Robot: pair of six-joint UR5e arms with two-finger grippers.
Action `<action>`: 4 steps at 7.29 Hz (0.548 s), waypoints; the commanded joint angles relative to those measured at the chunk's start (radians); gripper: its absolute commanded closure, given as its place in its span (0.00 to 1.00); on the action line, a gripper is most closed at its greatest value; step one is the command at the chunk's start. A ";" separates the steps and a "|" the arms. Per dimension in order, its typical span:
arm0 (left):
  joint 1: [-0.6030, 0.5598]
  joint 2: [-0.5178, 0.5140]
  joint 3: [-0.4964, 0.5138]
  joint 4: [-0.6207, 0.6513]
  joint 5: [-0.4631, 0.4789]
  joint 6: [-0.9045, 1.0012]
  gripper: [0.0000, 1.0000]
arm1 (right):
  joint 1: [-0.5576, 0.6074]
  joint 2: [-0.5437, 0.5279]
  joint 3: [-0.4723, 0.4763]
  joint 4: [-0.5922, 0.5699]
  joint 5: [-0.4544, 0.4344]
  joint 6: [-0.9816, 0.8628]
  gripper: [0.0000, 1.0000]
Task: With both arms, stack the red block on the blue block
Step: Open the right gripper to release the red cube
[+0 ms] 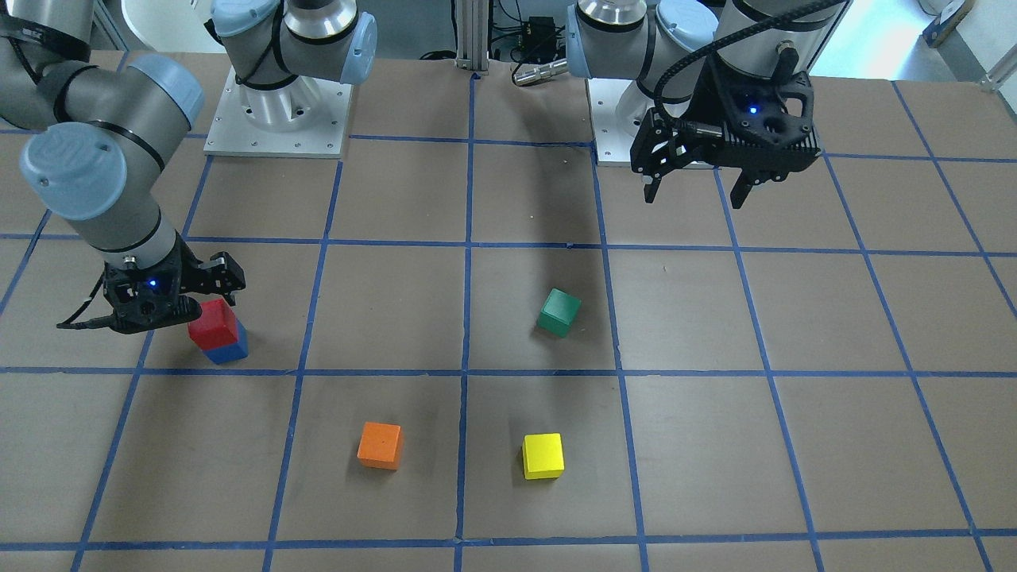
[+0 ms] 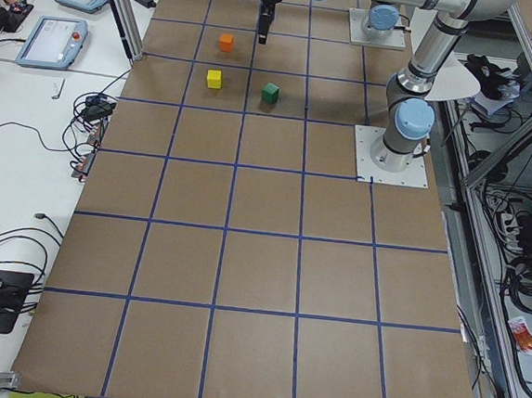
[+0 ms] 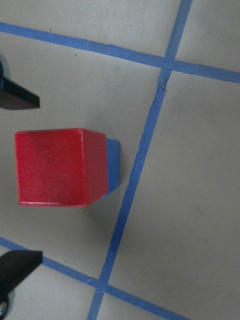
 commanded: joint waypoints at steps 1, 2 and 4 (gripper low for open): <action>0.004 -0.001 0.011 0.000 -0.003 0.000 0.00 | 0.004 -0.078 -0.101 0.221 -0.006 0.076 0.00; 0.004 -0.005 0.011 0.000 -0.003 0.002 0.00 | 0.010 -0.123 -0.176 0.356 -0.004 0.135 0.00; 0.004 -0.004 0.010 0.000 -0.003 0.000 0.00 | 0.076 -0.149 -0.352 0.570 0.026 0.317 0.00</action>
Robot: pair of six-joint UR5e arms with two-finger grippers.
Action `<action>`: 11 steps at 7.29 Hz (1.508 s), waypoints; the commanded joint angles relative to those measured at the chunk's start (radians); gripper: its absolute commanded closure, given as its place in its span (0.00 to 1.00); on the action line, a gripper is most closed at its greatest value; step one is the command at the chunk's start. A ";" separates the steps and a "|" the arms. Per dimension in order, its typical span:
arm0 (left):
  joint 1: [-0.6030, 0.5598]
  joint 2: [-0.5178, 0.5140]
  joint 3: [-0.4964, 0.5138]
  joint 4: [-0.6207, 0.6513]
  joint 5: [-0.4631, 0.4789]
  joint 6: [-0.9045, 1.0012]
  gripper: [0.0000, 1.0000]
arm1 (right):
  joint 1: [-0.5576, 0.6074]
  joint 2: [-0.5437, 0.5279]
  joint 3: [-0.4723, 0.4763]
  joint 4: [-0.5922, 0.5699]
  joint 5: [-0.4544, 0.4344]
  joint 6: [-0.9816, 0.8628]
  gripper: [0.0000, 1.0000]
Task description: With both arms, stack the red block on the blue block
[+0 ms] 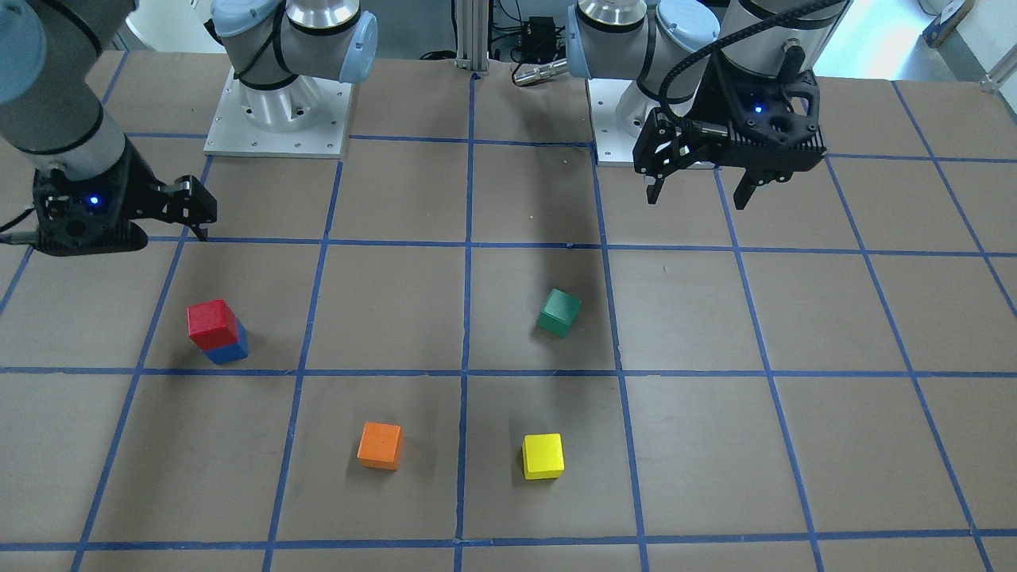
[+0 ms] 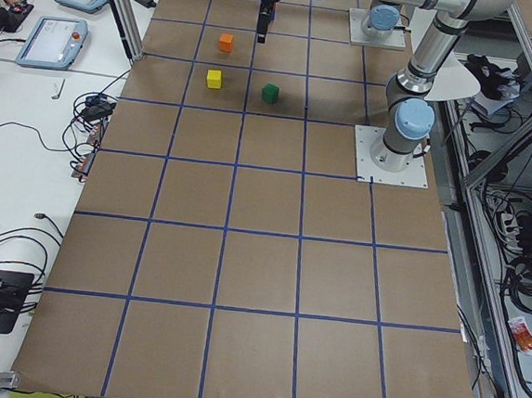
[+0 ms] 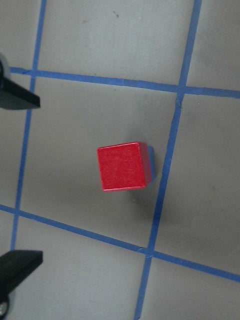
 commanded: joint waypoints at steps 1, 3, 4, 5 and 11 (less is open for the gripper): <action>-0.001 0.000 -0.006 0.000 0.001 0.000 0.00 | 0.110 -0.004 -0.126 0.115 0.014 0.177 0.00; -0.001 0.001 -0.006 0.000 0.001 0.000 0.00 | 0.164 -0.001 -0.121 0.120 0.025 0.209 0.00; -0.001 0.000 -0.007 0.000 0.001 0.000 0.00 | 0.187 -0.001 -0.121 0.120 0.025 0.216 0.00; -0.001 0.001 -0.008 0.000 0.001 0.000 0.00 | 0.195 -0.005 -0.118 0.124 0.023 0.254 0.00; -0.001 0.001 -0.011 0.003 0.003 0.001 0.00 | 0.196 -0.005 -0.109 0.127 0.077 0.349 0.00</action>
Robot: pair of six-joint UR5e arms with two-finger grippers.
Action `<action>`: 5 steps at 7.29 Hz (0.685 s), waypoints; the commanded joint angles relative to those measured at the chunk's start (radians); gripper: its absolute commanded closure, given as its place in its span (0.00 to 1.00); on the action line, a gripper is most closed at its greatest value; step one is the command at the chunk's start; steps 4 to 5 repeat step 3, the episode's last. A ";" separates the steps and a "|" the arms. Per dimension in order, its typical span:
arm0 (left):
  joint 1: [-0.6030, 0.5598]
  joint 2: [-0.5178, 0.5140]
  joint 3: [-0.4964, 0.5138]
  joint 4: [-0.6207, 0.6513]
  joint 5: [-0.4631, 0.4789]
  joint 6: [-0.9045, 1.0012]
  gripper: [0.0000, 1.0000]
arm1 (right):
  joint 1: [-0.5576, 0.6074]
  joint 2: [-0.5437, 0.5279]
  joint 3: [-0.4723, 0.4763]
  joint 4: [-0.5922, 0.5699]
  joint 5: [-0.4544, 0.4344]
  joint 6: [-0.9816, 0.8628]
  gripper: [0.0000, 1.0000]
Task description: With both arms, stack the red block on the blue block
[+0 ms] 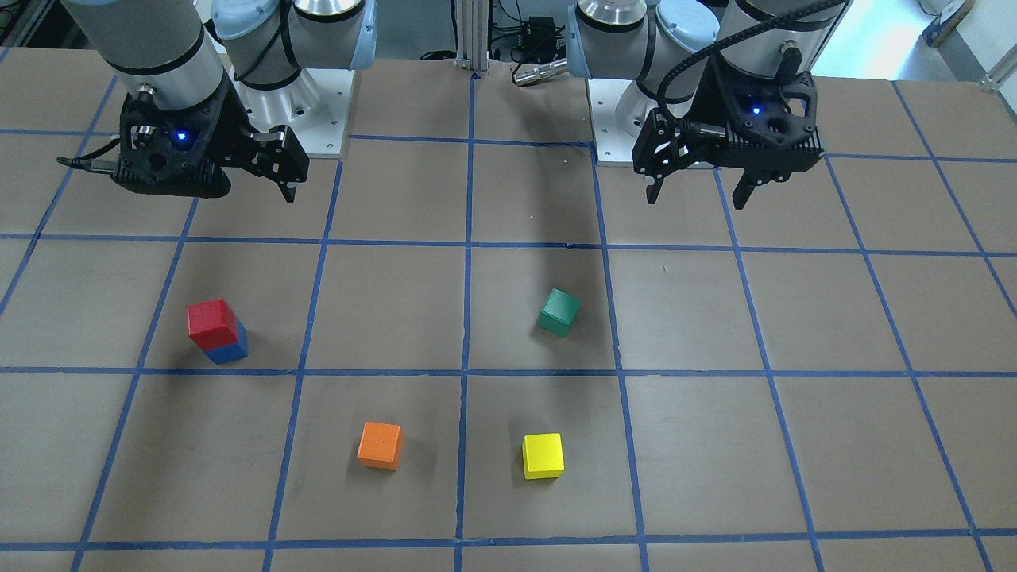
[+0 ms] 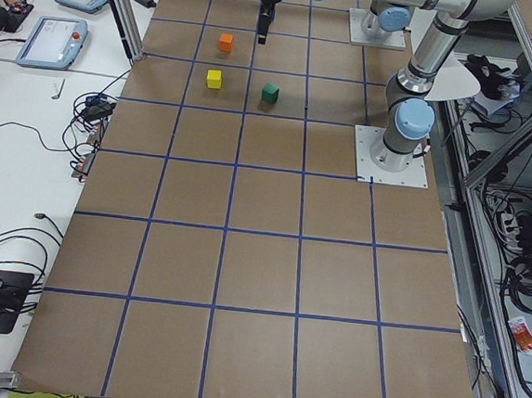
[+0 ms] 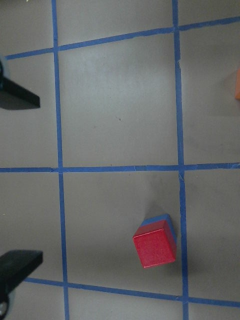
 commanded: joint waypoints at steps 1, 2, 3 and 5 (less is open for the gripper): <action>0.000 0.001 0.000 0.001 0.000 0.001 0.00 | 0.000 0.003 0.001 0.002 0.007 0.002 0.00; 0.000 -0.003 0.000 0.001 0.000 -0.002 0.00 | 0.000 0.003 0.001 0.001 0.007 0.000 0.00; -0.002 -0.003 -0.002 0.004 -0.002 -0.007 0.00 | 0.000 0.004 0.001 -0.002 0.007 -0.001 0.00; -0.002 -0.003 -0.002 0.004 -0.002 -0.007 0.00 | 0.000 0.004 0.001 -0.002 0.007 -0.001 0.00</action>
